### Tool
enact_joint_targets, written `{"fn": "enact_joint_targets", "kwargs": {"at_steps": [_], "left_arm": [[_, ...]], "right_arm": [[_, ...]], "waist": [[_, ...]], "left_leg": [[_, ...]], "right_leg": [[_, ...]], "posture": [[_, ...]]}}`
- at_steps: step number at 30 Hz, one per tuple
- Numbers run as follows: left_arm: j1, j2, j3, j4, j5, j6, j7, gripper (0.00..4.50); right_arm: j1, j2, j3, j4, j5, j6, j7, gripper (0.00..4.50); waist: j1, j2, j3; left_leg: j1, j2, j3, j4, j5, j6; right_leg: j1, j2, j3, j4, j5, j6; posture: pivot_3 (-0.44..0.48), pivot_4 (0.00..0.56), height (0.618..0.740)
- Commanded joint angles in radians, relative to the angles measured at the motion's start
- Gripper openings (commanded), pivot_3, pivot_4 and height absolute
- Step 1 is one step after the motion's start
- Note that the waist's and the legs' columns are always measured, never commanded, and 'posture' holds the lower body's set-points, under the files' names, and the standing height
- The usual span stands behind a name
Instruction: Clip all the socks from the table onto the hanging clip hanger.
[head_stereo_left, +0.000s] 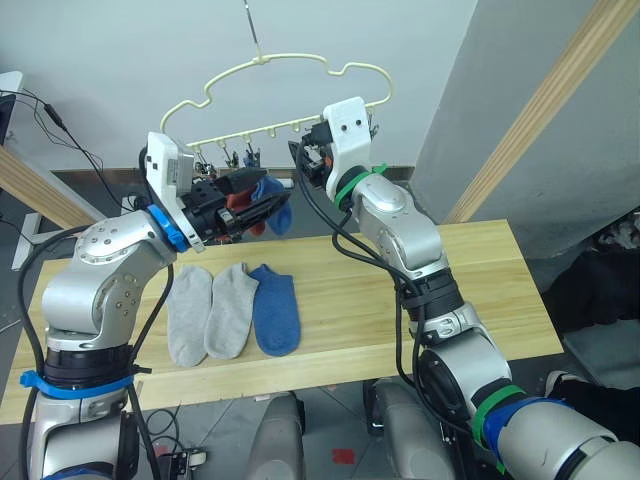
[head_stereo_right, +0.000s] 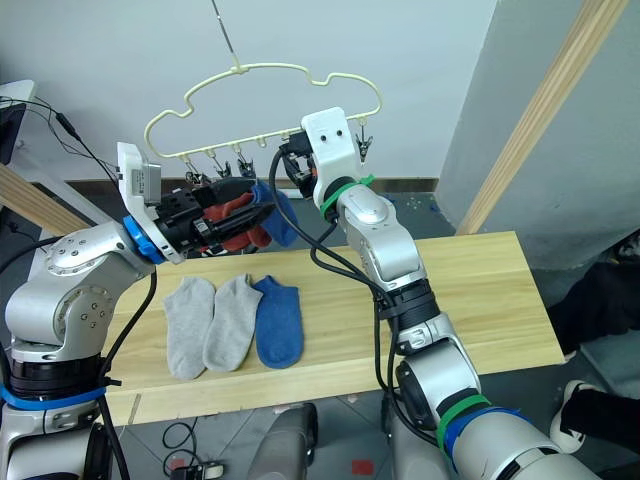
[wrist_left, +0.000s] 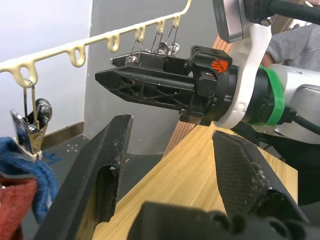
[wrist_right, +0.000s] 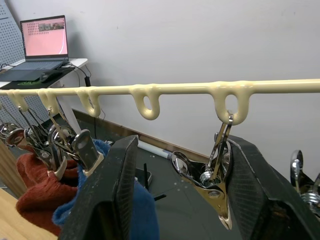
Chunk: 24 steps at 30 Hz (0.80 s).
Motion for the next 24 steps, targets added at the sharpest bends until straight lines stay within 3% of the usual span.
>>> {"fn": "enact_joint_targets", "kwargs": {"at_steps": [1,3,5,9,13,17,21,24], "left_arm": [[0.001,0.001,0.018,-0.016,-0.006,-0.015,-0.006,2.89],[0.001,0.000,0.018,-0.014,-0.005,-0.017,-0.007,2.89],[0.004,-0.001,0.017,-0.016,-0.003,-0.018,-0.007,2.89],[0.030,-0.002,0.009,-0.027,0.014,-0.034,-0.004,2.89],[0.084,-0.008,-0.005,-0.066,0.047,-0.054,0.015,2.89],[0.204,-0.009,-0.041,-0.109,0.141,-0.112,0.042,2.89],[0.345,-0.044,-0.102,-0.057,0.271,-0.207,0.098,3.71],[0.370,-0.096,-0.146,0.048,0.358,-0.258,0.158,4.46]], "right_arm": [[-0.030,0.016,-0.007,-0.035,0.024,-0.008,-0.002,2.54],[-0.031,0.019,-0.012,-0.034,0.031,-0.007,-0.004,2.54],[-0.031,0.020,-0.016,-0.034,0.039,-0.004,-0.009,2.17],[-0.035,0.022,-0.025,-0.026,0.055,-0.002,-0.014,0.90],[-0.039,0.024,-0.035,-0.021,0.068,0.001,-0.018,0.01],[-0.045,0.023,-0.041,-0.013,0.080,0.001,-0.022,0.01],[-0.053,0.018,-0.044,-0.007,0.085,0.001,-0.020,0.00],[-0.056,0.015,-0.045,-0.009,0.085,0.008,-0.016,0.00]], "waist": [[0.000,0.000,0.000],[0.000,0.000,0.000],[0.000,0.000,0.000],[0.000,0.000,0.000],[-0.001,0.000,0.000],[-0.001,0.000,0.000],[-0.003,0.001,0.000],[-0.002,0.001,0.001]], "left_leg": [[0.000,0.000,0.000,0.000,0.000,0.000],[0.000,0.000,0.000,0.000,0.000,0.000],[0.000,0.000,0.000,0.000,0.000,0.000],[0.000,0.000,0.000,0.000,0.000,0.000],[0.000,0.000,0.000,0.000,0.000,0.000],[0.000,0.000,0.000,-0.001,0.000,0.000],[0.000,0.000,0.001,-0.001,0.000,0.000],[0.000,0.000,0.001,-0.001,0.000,0.000]], "right_leg": [[0.000,0.000,0.000,0.000,0.000,0.000],[0.000,0.000,0.000,0.000,0.000,0.000],[0.000,0.000,0.000,0.000,0.000,0.000],[0.000,0.000,0.000,0.000,0.000,0.000],[0.000,0.000,0.000,0.000,0.000,0.000],[0.000,0.000,0.000,0.000,0.000,0.000],[-0.001,0.000,0.001,0.000,0.000,0.000],[-0.001,0.000,0.001,0.000,0.000,-0.001]], "posture": [[-0.021,0.307,0.740],[-0.020,0.307,0.740],[-0.019,0.308,0.740],[-0.019,0.309,0.740],[-0.019,0.311,0.740],[-0.018,0.311,0.740],[-0.022,0.322,0.740],[-0.027,0.330,0.740]]}}
